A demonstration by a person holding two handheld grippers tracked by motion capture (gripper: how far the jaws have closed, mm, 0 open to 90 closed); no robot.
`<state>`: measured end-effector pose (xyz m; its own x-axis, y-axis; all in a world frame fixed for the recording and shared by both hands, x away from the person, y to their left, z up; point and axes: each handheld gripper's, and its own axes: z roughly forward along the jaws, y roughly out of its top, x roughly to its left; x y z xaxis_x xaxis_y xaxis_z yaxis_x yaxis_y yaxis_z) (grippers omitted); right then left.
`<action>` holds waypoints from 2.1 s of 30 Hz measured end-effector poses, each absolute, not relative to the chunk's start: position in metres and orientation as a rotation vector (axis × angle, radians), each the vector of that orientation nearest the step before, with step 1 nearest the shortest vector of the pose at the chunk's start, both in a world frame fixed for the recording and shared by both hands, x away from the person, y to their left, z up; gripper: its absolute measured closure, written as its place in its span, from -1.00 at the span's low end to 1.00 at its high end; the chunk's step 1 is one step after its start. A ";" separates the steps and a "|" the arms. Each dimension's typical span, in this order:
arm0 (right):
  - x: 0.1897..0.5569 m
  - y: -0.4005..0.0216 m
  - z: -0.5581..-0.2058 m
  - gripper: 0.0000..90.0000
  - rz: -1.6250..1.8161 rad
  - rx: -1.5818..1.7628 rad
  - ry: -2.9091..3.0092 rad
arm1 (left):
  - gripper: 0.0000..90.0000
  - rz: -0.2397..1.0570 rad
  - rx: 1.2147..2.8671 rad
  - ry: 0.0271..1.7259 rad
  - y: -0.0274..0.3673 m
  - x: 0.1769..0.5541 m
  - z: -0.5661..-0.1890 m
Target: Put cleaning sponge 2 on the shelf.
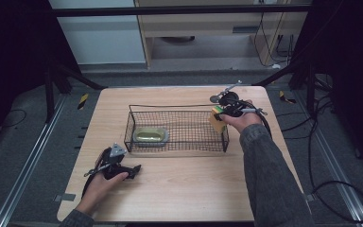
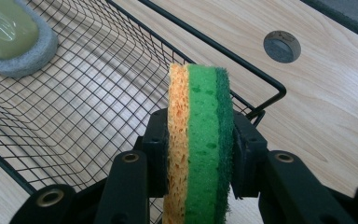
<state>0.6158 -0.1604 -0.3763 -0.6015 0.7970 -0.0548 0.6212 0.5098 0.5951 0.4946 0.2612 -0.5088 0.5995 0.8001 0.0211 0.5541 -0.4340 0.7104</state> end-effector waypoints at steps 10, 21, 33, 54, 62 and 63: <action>0.618 -0.158 -0.385 0.43 0.736 1.186 2.446 | -1.00 0.469 2.152 1.067 0.261 0.495 -0.509; 0.621 -0.153 -0.394 0.42 0.702 1.179 2.453 | -1.00 0.468 2.151 1.068 0.261 0.495 -0.509; 0.623 -0.149 -0.407 0.42 0.667 1.184 2.470 | -1.00 0.468 2.150 1.067 0.261 0.495 -0.509; 0.622 -0.145 -0.410 0.25 0.652 1.190 2.477 | -1.00 0.468 2.151 1.066 0.261 0.495 -0.509; 0.613 -0.146 -0.402 0.20 0.672 1.188 2.473 | -1.00 0.470 2.156 1.061 0.262 0.495 -0.509; 0.612 -0.147 -0.401 0.22 0.672 1.179 2.474 | -1.00 0.470 2.155 1.062 0.262 0.495 -0.509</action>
<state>0.6118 -0.1466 -0.4009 -0.6088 0.7891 -0.0813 0.6394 0.5489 0.5384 0.4948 0.2615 -0.5088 0.6020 0.7982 0.0220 0.5526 -0.4363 0.7101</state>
